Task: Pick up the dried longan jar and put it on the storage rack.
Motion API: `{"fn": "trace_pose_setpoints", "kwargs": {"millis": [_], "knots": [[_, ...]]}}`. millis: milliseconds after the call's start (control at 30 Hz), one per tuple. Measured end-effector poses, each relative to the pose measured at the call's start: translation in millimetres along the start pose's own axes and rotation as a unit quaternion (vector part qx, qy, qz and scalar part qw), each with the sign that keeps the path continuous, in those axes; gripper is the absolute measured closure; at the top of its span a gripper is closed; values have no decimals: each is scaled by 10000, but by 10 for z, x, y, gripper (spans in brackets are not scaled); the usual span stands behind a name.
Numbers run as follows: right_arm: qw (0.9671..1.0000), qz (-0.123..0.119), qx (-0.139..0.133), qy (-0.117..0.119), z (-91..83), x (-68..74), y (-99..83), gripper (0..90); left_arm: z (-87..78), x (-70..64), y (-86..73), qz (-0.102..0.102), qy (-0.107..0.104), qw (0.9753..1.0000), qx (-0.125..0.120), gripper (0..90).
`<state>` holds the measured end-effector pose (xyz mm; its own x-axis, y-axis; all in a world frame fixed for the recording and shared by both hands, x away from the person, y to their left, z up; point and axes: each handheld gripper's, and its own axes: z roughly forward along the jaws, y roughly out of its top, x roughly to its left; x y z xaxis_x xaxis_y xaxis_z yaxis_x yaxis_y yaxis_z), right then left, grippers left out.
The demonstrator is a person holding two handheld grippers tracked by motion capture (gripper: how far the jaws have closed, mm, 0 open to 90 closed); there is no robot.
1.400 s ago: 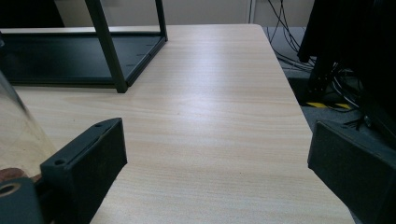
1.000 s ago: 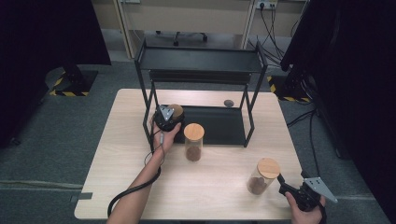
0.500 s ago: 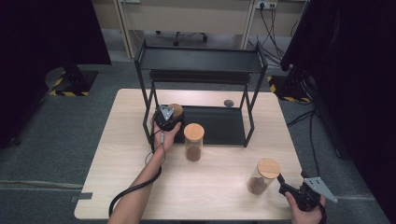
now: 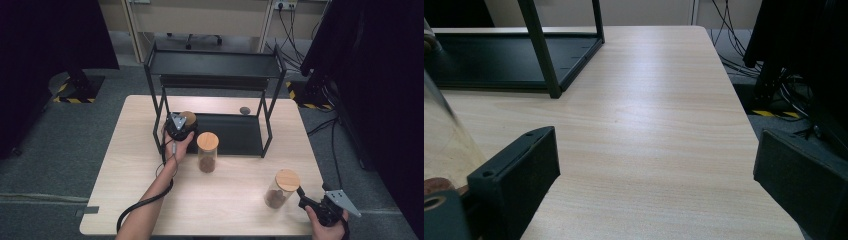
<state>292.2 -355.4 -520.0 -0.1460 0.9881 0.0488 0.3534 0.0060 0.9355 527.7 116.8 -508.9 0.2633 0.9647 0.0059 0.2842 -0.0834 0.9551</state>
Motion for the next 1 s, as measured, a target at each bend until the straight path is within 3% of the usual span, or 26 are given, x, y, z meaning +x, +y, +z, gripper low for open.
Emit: {"fn": "trace_pose_setpoints", "kwargs": {"millis": [200,467,1000], "knots": [[10000,1,0,0,0,0,0,48,-6,-2,5,-38,-15,10000,-8,234],[10000,-6,7,-1,0,2,0,48,-59,-16,66,-12,-55,10000,-45,125],[10000,-18,16,6,2,3,1,48,-164,2,90,76,-25,10000,54,105]]}}
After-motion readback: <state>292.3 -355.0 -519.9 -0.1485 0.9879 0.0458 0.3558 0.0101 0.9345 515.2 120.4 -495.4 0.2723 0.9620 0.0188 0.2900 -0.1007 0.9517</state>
